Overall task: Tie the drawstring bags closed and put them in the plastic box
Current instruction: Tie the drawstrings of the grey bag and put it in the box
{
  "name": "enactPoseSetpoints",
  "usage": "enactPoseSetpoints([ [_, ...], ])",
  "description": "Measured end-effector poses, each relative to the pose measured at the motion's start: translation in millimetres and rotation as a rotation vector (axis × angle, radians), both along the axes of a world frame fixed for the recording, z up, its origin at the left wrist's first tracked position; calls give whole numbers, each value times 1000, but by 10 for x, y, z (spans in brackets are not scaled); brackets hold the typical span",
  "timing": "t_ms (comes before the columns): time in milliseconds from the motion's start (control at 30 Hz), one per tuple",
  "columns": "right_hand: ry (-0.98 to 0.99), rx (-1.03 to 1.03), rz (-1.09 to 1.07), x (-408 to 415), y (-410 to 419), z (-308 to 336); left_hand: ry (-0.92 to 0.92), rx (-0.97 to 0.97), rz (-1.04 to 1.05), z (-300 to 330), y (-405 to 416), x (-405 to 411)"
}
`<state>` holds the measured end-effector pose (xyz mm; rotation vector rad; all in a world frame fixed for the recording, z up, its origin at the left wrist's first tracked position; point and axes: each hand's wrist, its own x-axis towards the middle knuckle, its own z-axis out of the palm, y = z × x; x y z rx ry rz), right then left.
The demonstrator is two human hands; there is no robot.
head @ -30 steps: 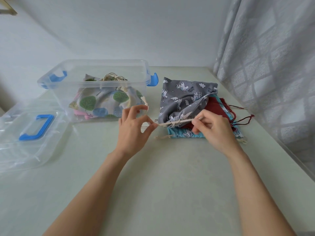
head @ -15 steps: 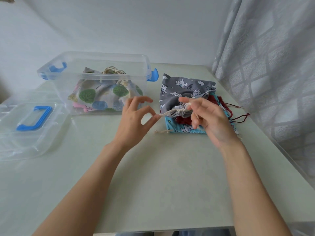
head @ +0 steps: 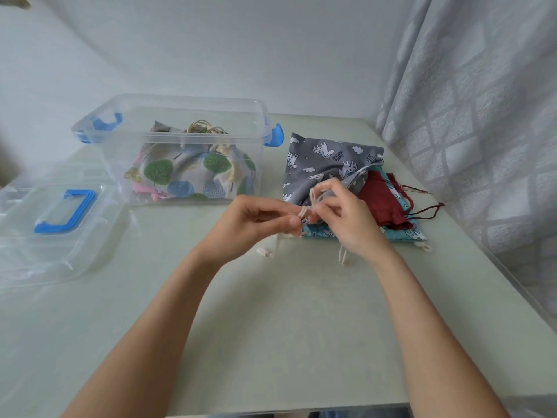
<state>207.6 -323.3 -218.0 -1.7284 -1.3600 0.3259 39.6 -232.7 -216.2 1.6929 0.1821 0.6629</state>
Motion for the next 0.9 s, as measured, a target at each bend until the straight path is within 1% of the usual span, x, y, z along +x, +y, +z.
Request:
enactPoseSetpoints([
  [67,-23,-21,-24,19,1,-32,31,15,-15,-39,4,12],
  [133,28,-13,-33,23,-10,-33,45,121,-13,-65,1,19],
  [200,74,6,-28,-9,-24,-25,38,235,26,-58,0,22],
  [333,119,37,29,-73,-18,-15,90,341,133,-32,18,45],
  [400,228,26,78,-102,-25,8,116,385,192,-41,24,59],
  [467,394,7,148,-127,-47,43,113,447,249,-68,32,79],
  [533,464,-2,201,-173,-77,80,83,515,300,-86,34,109],
  [600,419,52,158,-204,-70,76,58,563,326,-92,21,140],
  [667,311,103,48,-192,-42,46,24,611,351,-85,-2,172],
  [700,296,118,11,-174,-26,35,-6,609,367,-73,-13,182],
  [800,367,124,-45,-121,-17,-13,-91,567,425,-46,-11,161],
  [900,377,105,-42,-131,-18,-22,-55,609,423,-62,11,129],
])
